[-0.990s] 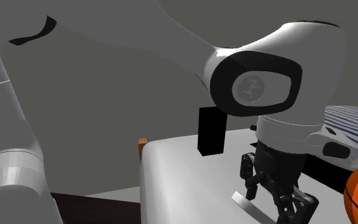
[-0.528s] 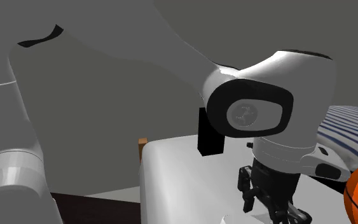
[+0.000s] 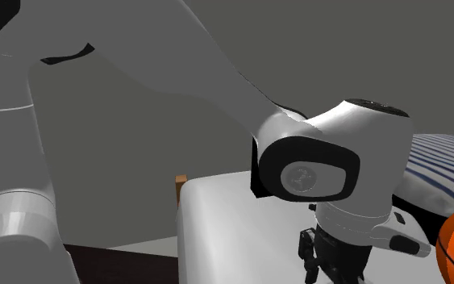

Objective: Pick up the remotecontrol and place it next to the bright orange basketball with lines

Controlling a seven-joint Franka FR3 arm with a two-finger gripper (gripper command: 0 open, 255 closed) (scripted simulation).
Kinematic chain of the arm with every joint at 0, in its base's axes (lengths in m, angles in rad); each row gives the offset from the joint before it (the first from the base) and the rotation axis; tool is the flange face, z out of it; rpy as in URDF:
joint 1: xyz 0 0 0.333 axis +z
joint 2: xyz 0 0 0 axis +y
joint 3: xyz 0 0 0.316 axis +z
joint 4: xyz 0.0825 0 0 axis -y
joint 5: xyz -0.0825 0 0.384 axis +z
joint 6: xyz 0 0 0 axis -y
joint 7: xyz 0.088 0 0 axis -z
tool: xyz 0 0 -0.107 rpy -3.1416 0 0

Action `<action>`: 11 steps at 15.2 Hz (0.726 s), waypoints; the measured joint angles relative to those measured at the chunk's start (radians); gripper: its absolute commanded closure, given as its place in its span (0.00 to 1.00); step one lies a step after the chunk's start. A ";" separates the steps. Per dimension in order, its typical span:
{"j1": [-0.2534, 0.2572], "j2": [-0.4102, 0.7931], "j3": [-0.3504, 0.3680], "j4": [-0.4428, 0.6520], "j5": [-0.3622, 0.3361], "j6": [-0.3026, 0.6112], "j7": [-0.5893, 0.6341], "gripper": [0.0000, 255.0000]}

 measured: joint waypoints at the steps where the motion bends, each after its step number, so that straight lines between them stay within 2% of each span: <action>1: -0.001 0.006 0.001 0.000 0.005 0.004 -0.003 1.00; 6: -0.002 0.010 0.000 0.000 0.009 0.008 -0.007 1.00; 7: -0.002 0.010 0.000 0.000 0.009 0.008 -0.007 0.00; 11: -0.002 0.010 0.001 0.000 0.009 0.008 -0.007 0.00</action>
